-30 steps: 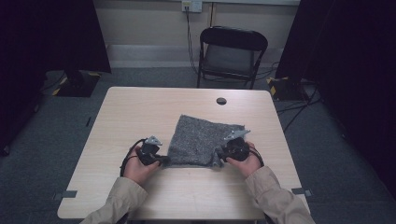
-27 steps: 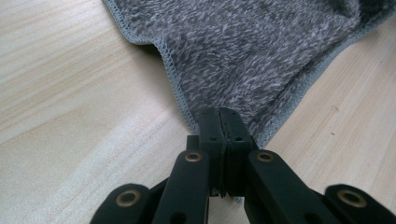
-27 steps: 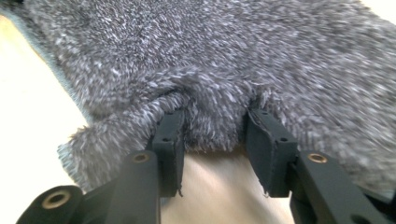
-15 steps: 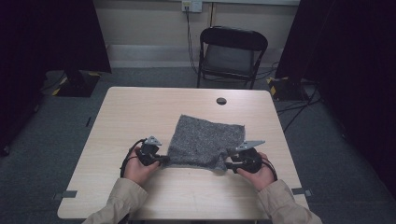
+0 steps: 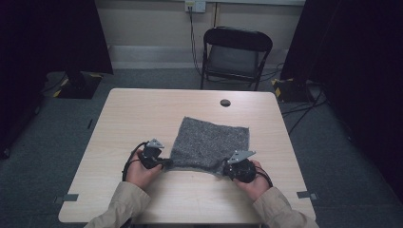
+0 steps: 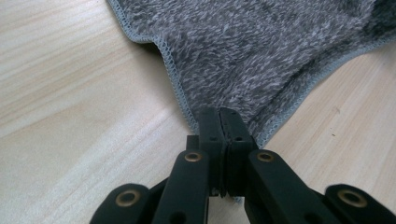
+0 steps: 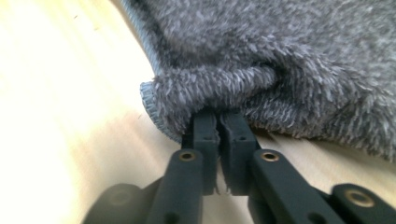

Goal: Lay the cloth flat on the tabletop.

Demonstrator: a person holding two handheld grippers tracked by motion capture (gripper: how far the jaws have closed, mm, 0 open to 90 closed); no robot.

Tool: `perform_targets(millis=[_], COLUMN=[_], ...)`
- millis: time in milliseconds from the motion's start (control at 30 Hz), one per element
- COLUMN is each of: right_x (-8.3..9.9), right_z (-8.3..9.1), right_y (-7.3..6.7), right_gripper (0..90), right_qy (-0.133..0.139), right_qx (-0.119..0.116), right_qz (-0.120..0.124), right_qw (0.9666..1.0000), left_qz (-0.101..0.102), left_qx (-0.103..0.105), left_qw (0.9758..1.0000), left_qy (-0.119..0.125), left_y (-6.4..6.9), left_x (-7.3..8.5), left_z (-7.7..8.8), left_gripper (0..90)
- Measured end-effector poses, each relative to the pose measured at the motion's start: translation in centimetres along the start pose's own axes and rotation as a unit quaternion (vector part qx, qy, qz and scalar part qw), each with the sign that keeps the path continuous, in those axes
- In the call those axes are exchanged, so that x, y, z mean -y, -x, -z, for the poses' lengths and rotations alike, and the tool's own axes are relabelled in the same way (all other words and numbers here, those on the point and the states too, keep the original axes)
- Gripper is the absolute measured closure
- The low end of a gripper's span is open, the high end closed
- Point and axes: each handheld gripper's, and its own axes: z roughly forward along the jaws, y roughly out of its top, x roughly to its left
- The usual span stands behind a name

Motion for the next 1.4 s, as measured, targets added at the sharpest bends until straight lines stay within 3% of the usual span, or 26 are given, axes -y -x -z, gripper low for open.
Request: perform_targets(millis=[367,567,700,767,833,867,933,1000,1067,1133,1267,1400], right_x=[3.8,5.4,5.1,4.6,4.1,3.8,3.1,2.6,2.2,2.0,2.0,2.2], right_z=[4.7,6.3,7.6,7.8,7.7,7.5,7.0,6.0,4.9,3.7,2.4,1.8], right_y=[1.5,1.7,2.0,2.5,3.0,3.2,3.7,4.4,4.9,5.3,5.4,5.4], right_gripper=[88.2,86.5,74.4,64.2,62.3,61.6,61.2,61.6,62.9,65.7,68.9,67.2], right_qy=[-0.018,-0.026,0.009,0.029,0.047,0.052,0.061,0.059,0.049,0.038,0.024,0.016], right_qx=[0.008,0.013,0.047,0.069,0.080,0.087,0.103,0.100,0.103,0.099,0.088,0.084], right_qz=[-0.052,-0.080,-0.091,-0.098,-0.104,-0.104,-0.100,-0.103,-0.107,-0.105,-0.101,-0.095], right_qw=[0.9984,0.9964,0.9947,0.9924,0.9903,0.9894,0.9878,0.9878,0.9877,0.9889,0.9907,0.9918], left_qz=[0.000,-0.014,-0.021,-0.010,-0.005,-0.013,-0.010,-0.007,-0.004,-0.008,-0.021,-0.032], left_qx=[0.015,0.034,0.053,0.057,0.049,0.042,0.018,-0.003,-0.013,-0.026,-0.023,-0.027], left_qw=[0.9998,0.9991,0.9983,0.9983,0.9980,0.9982,0.9987,0.9977,0.9968,0.9968,0.9989,0.9988], left_qy=[-0.012,-0.022,-0.011,0.008,0.040,0.042,0.047,0.068,0.079,0.076,0.035,0.025], left_y=[1.1,2.6,3.1,3.0,2.6,2.4,2.0,1.3,0.6,0.2,0.5,0.7], left_x=[0.0,-0.2,-0.6,-0.8,-1.2,-1.5,-2.2,-3.0,-3.8,-4.4,-4.9,-4.5], left_z=[0.1,-0.1,0.4,0.7,1.0,1.1,1.1,0.9,0.6,-0.3,-3.0,-4.6], left_gripper=[89.0,88.9,88.3,85.8,75.2,72.7,72.4,62.8,62.2,61.0,62.7,65.7])
